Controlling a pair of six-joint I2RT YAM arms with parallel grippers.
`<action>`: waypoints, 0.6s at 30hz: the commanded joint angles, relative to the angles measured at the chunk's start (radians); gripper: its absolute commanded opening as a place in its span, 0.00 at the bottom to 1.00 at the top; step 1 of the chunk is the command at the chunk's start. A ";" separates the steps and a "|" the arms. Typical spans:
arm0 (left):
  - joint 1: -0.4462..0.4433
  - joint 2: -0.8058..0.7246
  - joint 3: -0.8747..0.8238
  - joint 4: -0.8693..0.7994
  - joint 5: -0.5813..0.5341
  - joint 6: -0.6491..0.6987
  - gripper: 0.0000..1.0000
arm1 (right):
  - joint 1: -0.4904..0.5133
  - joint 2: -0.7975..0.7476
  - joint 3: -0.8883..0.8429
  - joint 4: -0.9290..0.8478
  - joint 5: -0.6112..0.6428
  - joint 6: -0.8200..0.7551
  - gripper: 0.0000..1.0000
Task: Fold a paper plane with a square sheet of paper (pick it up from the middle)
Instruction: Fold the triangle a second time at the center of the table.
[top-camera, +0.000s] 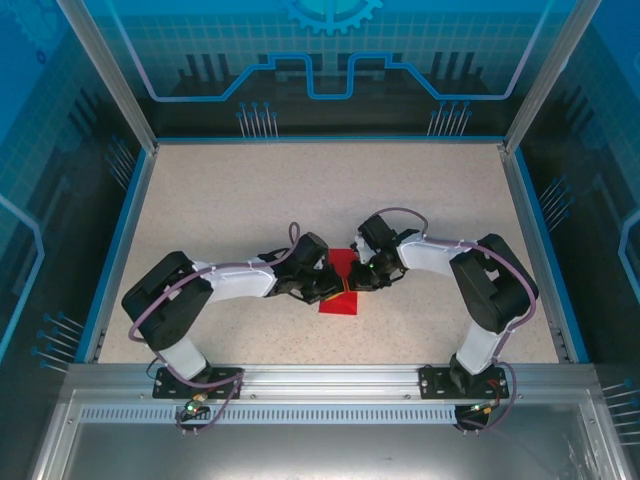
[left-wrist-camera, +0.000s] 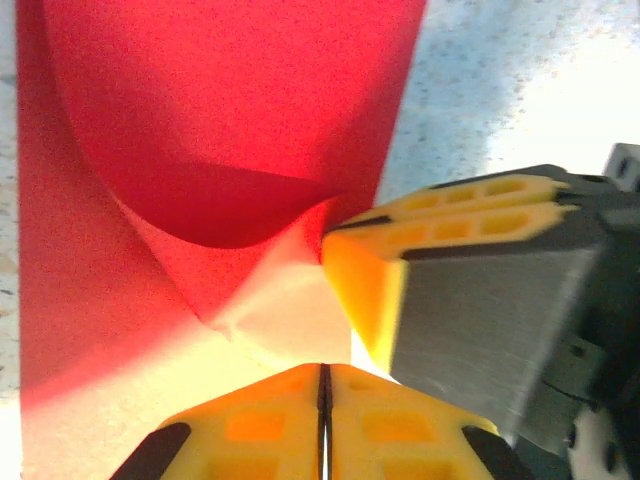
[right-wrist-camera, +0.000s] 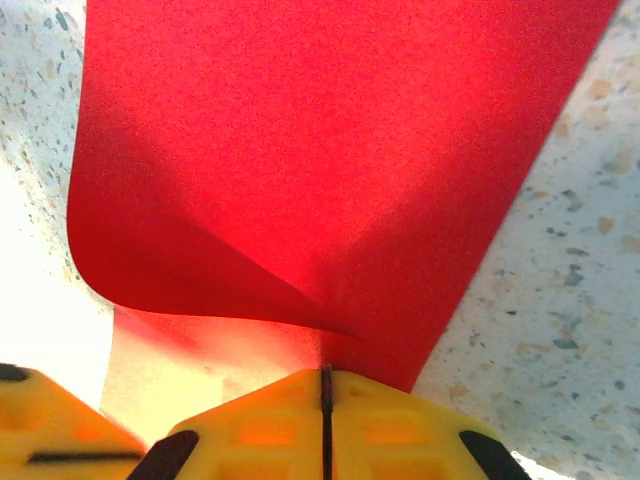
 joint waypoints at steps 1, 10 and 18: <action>-0.003 -0.019 0.023 -0.027 -0.034 0.036 0.10 | 0.006 0.018 0.011 -0.023 0.045 -0.010 0.08; -0.003 0.060 0.065 -0.053 -0.063 0.049 0.10 | 0.006 -0.036 0.006 -0.022 0.032 -0.015 0.08; -0.002 0.107 0.089 -0.059 -0.077 0.049 0.09 | -0.002 -0.112 -0.019 -0.016 0.035 0.006 0.12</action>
